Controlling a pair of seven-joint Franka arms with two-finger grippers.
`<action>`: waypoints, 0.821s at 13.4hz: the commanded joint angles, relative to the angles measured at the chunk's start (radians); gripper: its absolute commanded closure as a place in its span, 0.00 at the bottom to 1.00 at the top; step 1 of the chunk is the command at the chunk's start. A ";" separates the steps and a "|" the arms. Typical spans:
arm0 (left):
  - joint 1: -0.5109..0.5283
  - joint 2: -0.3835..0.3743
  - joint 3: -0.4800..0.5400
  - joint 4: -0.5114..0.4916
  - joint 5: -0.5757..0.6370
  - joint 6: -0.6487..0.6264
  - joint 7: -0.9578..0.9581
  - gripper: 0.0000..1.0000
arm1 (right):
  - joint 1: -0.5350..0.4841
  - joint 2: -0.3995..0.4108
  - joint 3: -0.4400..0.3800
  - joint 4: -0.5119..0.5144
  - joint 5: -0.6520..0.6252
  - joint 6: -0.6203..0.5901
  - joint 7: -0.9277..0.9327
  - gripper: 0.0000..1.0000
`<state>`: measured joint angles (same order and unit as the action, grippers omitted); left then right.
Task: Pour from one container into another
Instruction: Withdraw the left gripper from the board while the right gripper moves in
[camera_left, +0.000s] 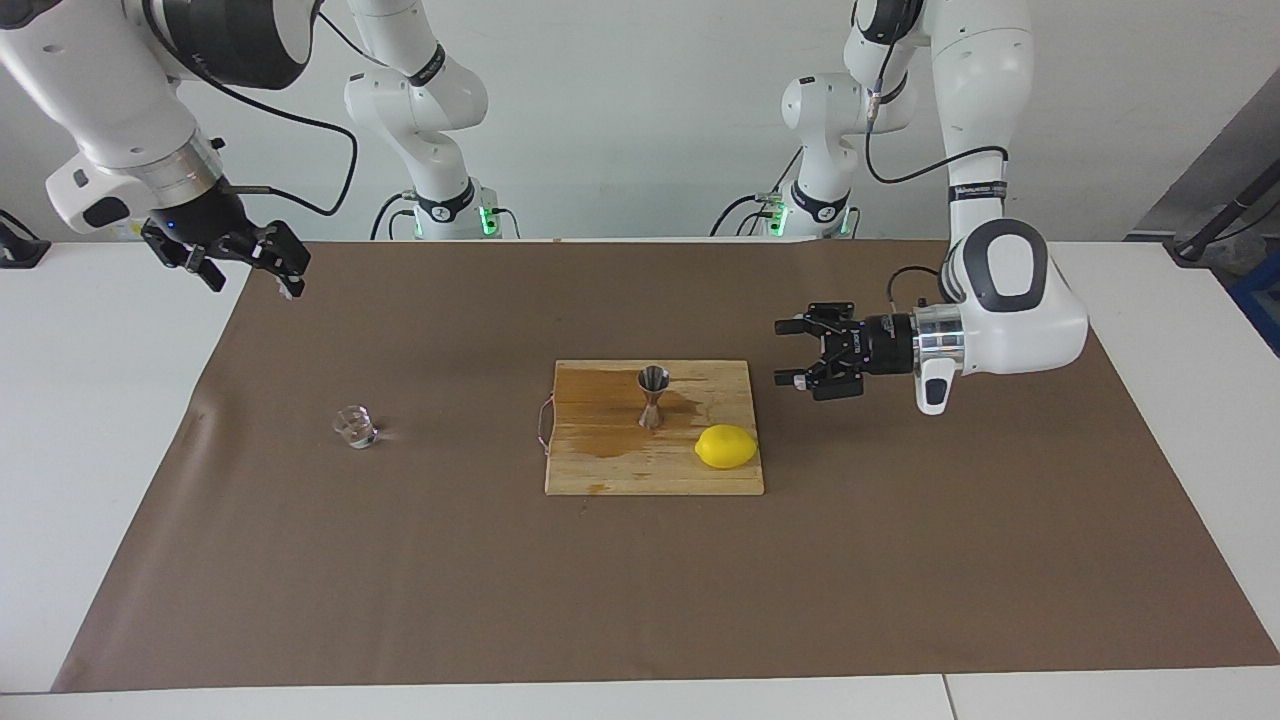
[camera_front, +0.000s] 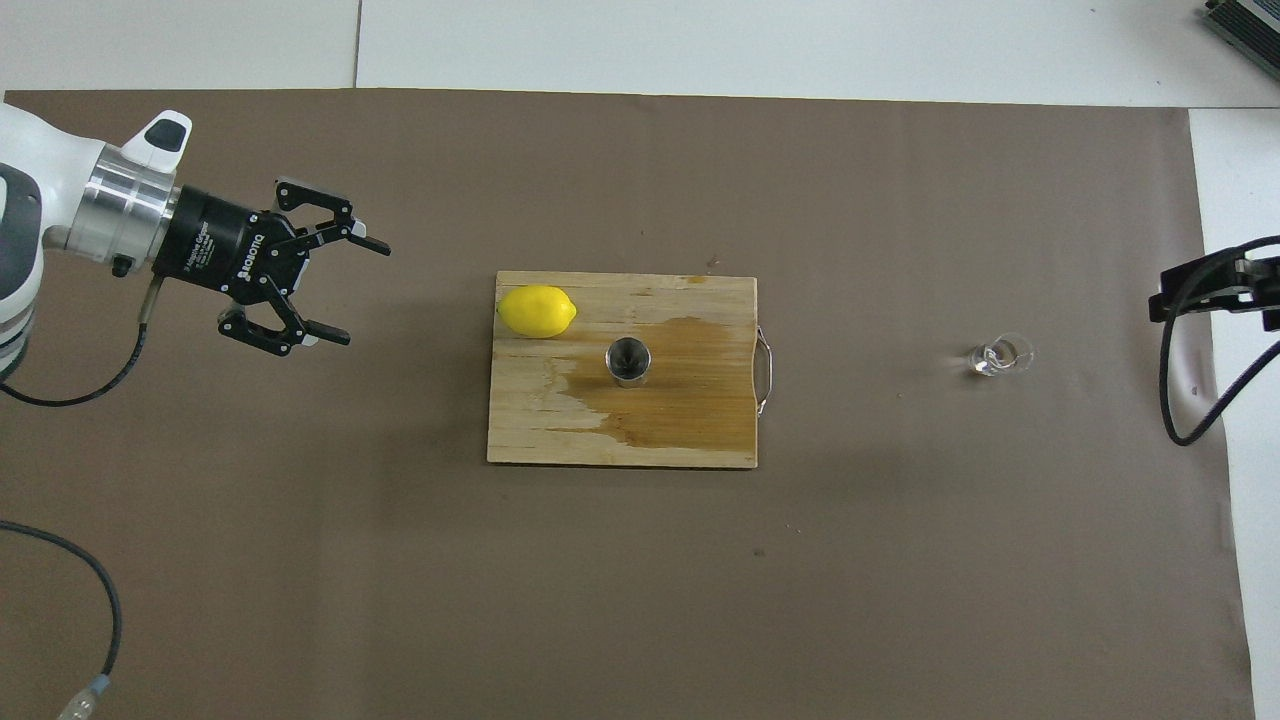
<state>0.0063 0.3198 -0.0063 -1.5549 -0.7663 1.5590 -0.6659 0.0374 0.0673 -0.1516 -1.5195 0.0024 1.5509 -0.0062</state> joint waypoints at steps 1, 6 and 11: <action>-0.002 0.007 0.012 0.074 0.186 -0.028 0.153 0.00 | -0.014 -0.073 0.001 -0.108 0.016 0.064 -0.015 0.00; -0.012 -0.022 0.011 0.130 0.451 -0.016 0.489 0.00 | -0.021 -0.067 0.003 -0.100 0.027 0.067 -0.076 0.00; -0.098 -0.128 -0.001 0.133 0.608 -0.008 0.513 0.00 | -0.079 -0.041 0.000 -0.097 0.126 0.098 -0.360 0.00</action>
<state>-0.0466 0.2692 -0.0093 -1.4025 -0.2160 1.5563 -0.1569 0.0104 0.0233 -0.1528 -1.5943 0.0466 1.6181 -0.2189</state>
